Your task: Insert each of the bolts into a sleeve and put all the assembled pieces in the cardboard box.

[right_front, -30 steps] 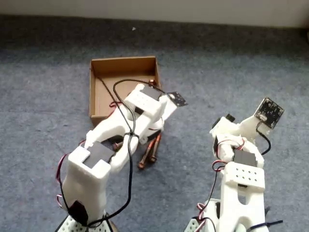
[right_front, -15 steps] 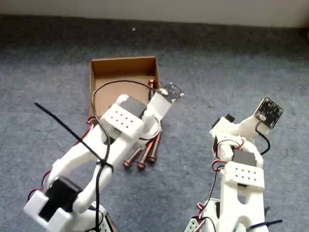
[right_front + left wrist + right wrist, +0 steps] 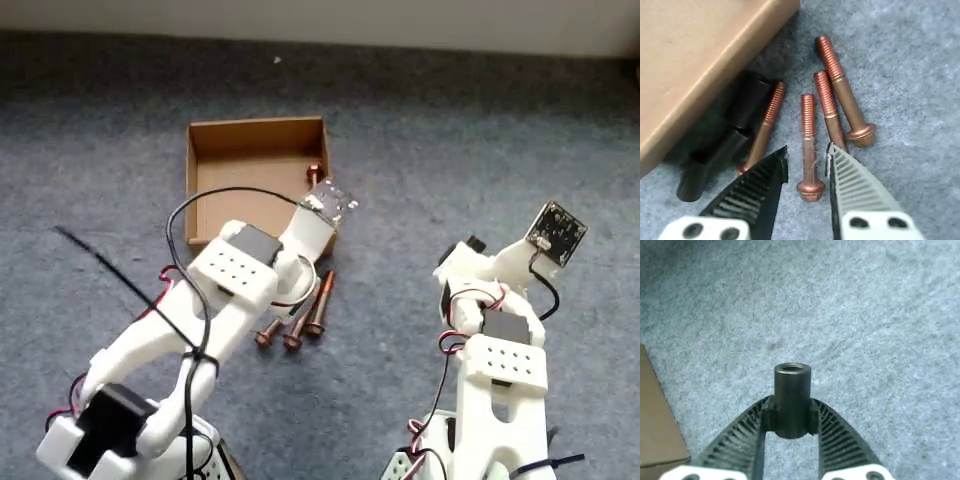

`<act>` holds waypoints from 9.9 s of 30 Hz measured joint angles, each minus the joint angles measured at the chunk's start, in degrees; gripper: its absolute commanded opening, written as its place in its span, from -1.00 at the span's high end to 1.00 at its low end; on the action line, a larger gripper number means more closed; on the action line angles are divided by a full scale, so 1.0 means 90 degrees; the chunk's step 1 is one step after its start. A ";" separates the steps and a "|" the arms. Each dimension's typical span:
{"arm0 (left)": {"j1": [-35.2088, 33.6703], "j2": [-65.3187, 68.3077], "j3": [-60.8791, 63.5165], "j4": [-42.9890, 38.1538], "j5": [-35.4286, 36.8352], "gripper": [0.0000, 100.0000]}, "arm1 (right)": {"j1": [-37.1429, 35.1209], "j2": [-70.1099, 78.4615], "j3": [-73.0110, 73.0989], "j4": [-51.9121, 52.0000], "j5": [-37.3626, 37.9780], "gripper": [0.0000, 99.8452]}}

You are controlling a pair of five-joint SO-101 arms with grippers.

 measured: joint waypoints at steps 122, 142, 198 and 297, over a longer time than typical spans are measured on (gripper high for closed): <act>-0.0606 -0.1211 0.1319 -0.1260 0.7228 0.36 | 0.0000 0.0000 0.0000 0.0000 0.0000 0.99; -0.1338 -0.0127 0.1309 -0.2354 0.7365 0.59 | 0.0000 0.0000 0.0000 0.0000 0.0000 0.99; -0.1192 -0.3233 0.1768 -0.1875 0.5324 0.99 | -0.0410 0.0000 0.0000 0.0293 0.0166 0.99; -0.0322 -1.0208 0.4435 -0.2149 0.2911 0.55 | -0.5988 -0.6222 0.3126 -0.1192 0.3389 0.99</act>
